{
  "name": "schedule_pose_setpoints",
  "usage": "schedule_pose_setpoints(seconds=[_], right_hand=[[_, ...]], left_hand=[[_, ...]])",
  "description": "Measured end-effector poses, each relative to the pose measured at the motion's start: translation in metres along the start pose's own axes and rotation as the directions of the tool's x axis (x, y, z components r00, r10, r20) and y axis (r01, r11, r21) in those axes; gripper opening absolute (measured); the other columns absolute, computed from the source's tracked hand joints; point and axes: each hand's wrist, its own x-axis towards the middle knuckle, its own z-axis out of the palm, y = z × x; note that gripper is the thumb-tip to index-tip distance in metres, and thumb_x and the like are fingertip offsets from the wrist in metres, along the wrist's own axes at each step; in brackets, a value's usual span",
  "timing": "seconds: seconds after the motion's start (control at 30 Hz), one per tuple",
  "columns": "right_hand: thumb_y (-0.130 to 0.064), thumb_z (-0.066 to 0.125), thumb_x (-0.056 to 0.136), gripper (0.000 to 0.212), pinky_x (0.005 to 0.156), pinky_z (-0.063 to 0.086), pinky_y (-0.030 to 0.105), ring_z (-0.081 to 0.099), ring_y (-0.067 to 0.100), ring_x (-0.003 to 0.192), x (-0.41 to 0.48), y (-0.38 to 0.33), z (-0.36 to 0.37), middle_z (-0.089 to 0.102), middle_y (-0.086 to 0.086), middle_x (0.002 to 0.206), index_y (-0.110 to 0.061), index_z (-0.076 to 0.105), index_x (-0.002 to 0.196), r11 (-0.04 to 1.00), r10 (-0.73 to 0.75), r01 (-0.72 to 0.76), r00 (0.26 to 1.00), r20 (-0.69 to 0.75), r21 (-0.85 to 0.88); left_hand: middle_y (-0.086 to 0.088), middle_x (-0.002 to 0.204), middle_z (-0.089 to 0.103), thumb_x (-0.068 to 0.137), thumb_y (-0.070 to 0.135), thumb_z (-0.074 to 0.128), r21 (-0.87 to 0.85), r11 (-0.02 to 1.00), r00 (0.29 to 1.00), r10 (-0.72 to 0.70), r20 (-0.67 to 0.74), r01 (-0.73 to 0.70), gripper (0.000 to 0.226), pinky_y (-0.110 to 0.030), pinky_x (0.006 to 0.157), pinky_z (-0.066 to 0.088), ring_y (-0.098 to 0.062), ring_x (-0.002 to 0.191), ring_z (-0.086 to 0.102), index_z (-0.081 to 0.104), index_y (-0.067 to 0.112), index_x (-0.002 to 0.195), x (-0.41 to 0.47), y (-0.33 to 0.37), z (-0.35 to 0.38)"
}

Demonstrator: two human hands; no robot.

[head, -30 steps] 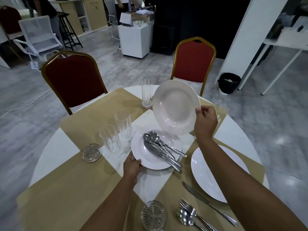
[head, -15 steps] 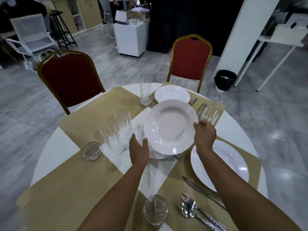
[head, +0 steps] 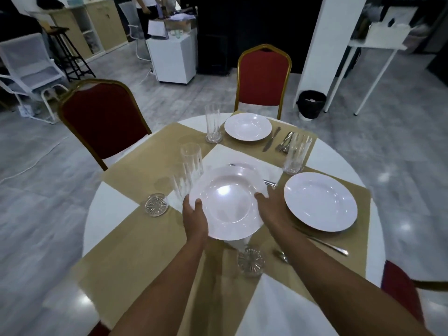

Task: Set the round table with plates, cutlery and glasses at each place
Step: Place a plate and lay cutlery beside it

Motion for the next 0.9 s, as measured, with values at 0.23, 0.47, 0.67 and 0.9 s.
schedule_pose_setpoints(seconds=[0.23,0.47,0.67,0.9], right_hand=[[-0.026,0.055,0.084,0.065,0.098,0.046,0.036,0.053,0.024,0.124,-0.098,0.027,0.061,0.051,0.001,0.142,-0.022,0.034,0.146,0.986,0.036,-0.042,0.998,0.043,0.16],[-0.033,0.055,0.092,0.08,0.115,0.027,0.033,0.026,0.021,0.147,-0.167,0.052,0.118,0.019,0.001,0.162,-0.016,0.011,0.156,0.995,0.069,-0.073,0.996,0.055,0.074],[-0.038,0.06,0.081,0.063,0.096,0.044,0.031,0.052,0.016,0.12,-0.196,0.074,0.141,0.05,-0.007,0.133,-0.027,0.037,0.138,0.996,0.05,-0.051,0.999,0.017,0.075],[-0.037,0.059,0.086,0.066,0.101,0.04,0.031,0.047,0.016,0.127,-0.206,0.092,0.149,0.043,-0.006,0.143,-0.025,0.03,0.144,0.999,0.049,-0.049,0.999,-0.01,0.02]], left_hand=[[0.003,0.146,0.045,0.1,0.025,0.042,0.075,0.994,0.989,0.072,0.131,-0.083,0.045,-0.041,0.112,0.034,-0.018,0.132,0.044,0.037,0.028,0.145,-0.01,-0.034,-0.094],[-0.002,0.141,0.048,0.099,0.028,0.044,0.207,0.977,0.981,0.002,0.193,-0.042,0.046,-0.044,0.109,0.037,-0.024,0.129,0.046,0.036,0.021,0.144,-0.019,-0.07,-0.176],[-0.003,0.146,0.043,0.1,0.028,0.042,0.267,0.962,0.972,-0.008,0.235,-0.056,0.047,-0.041,0.111,0.033,-0.024,0.132,0.042,0.032,0.02,0.146,-0.022,-0.092,-0.205],[-0.001,0.152,0.036,0.101,0.029,0.041,0.312,0.944,0.965,0.02,0.261,-0.104,0.051,-0.034,0.11,0.028,-0.023,0.138,0.036,0.027,0.021,0.149,-0.029,-0.107,-0.21]])
